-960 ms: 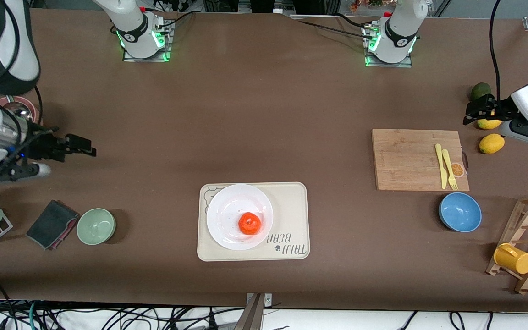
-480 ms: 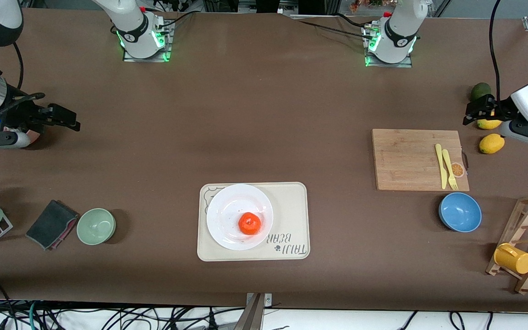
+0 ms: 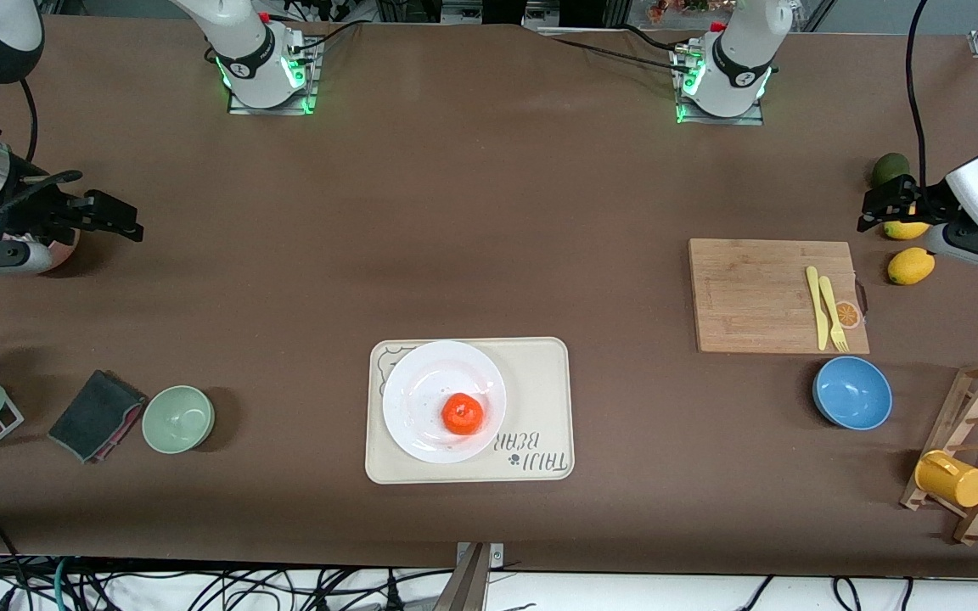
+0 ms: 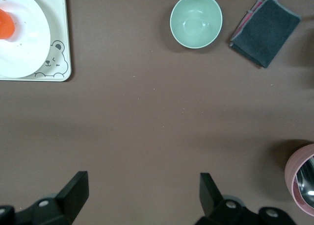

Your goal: Place orange and plate with both arms

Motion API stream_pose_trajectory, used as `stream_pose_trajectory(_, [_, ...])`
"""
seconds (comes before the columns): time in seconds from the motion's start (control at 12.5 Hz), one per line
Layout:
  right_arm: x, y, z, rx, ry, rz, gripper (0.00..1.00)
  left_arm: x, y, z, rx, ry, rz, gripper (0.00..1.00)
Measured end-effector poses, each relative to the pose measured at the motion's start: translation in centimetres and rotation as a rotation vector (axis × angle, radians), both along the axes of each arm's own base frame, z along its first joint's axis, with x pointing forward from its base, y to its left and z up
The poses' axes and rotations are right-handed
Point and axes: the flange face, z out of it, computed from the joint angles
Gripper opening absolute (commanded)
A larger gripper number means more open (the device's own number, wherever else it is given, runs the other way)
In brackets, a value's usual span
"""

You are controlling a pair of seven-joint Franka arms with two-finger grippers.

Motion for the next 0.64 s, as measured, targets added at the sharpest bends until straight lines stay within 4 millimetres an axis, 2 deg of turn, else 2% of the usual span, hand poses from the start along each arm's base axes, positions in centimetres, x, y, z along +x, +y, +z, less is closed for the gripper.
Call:
stream_pose_trajectory(0.32, [-0.3,-1.3,2.4,-0.035,-0.016,-0.014,1.0,0.2,0.0,-0.3,0.0,0.0,0.0,1.0])
stream_pose_trajectory(0.64, [-0.9,-1.8,2.7,-0.043,0.017,-0.018,1.0,0.2,0.0,-0.3,0.0,0.0,0.0,1.0])
